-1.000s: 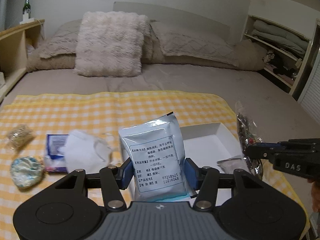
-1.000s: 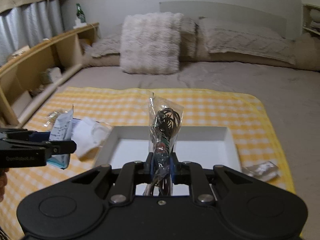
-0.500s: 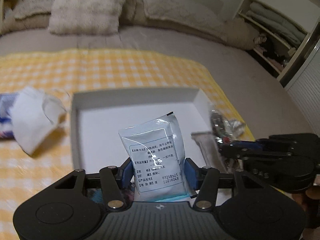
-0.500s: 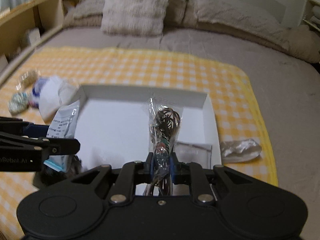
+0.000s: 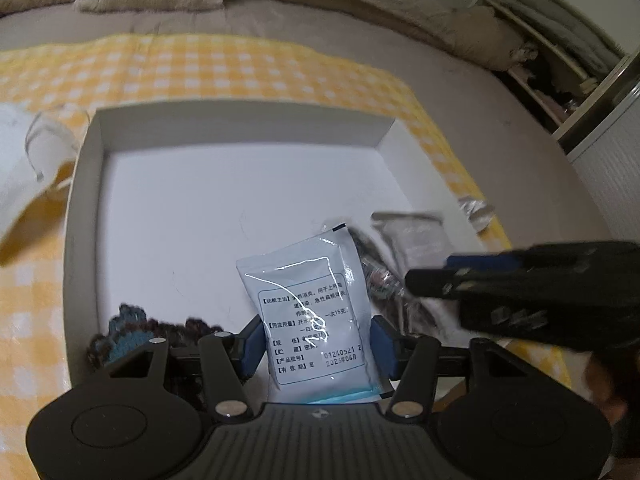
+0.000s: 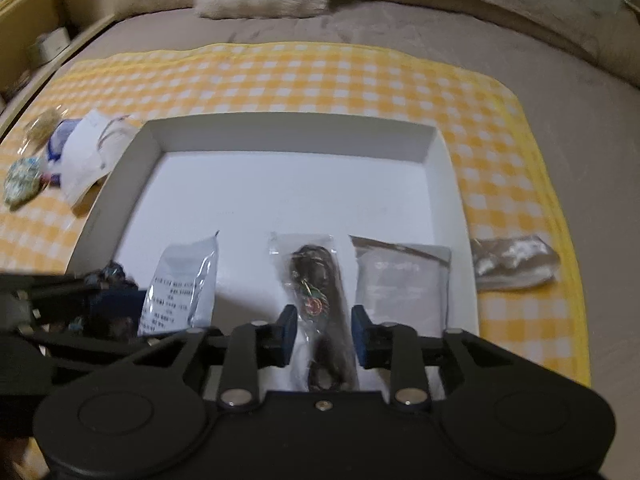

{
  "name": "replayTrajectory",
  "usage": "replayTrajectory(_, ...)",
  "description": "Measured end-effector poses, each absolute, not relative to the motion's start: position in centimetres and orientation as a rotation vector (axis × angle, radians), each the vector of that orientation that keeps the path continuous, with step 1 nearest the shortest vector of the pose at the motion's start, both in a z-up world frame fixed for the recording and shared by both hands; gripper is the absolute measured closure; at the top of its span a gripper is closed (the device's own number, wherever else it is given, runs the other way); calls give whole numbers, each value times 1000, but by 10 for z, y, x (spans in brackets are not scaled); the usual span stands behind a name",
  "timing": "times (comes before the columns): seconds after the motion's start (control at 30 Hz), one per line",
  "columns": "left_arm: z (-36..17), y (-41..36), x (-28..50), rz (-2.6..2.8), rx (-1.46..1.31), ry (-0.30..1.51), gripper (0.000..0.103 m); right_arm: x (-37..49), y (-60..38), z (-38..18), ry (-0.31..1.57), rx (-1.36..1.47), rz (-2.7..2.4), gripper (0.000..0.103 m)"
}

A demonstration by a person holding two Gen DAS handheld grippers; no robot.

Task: Organize soft objects
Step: 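Place the white packet in the box with the left tool while the right tool places the bagged cable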

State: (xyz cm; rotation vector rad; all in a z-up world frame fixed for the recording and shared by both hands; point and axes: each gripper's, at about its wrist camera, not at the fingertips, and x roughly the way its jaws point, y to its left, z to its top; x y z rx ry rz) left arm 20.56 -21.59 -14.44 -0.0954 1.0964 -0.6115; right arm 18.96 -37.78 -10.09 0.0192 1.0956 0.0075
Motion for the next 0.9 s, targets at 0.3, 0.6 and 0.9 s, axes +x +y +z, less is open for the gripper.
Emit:
replayTrajectory(0.3, -153, -221, 206, -599, -71, 1131, 36, 184, -398, -89, 1063, 134, 55, 80)
replayTrajectory(0.6, -146, -216, 204, -602, -54, 1131, 39, 187, -388, -128, 1213, 144, 151, 94)
replayTrajectory(0.9, -139, -211, 199, -598, -30, 1112, 43, 184, -381, -131, 1238, 167, 143, 93)
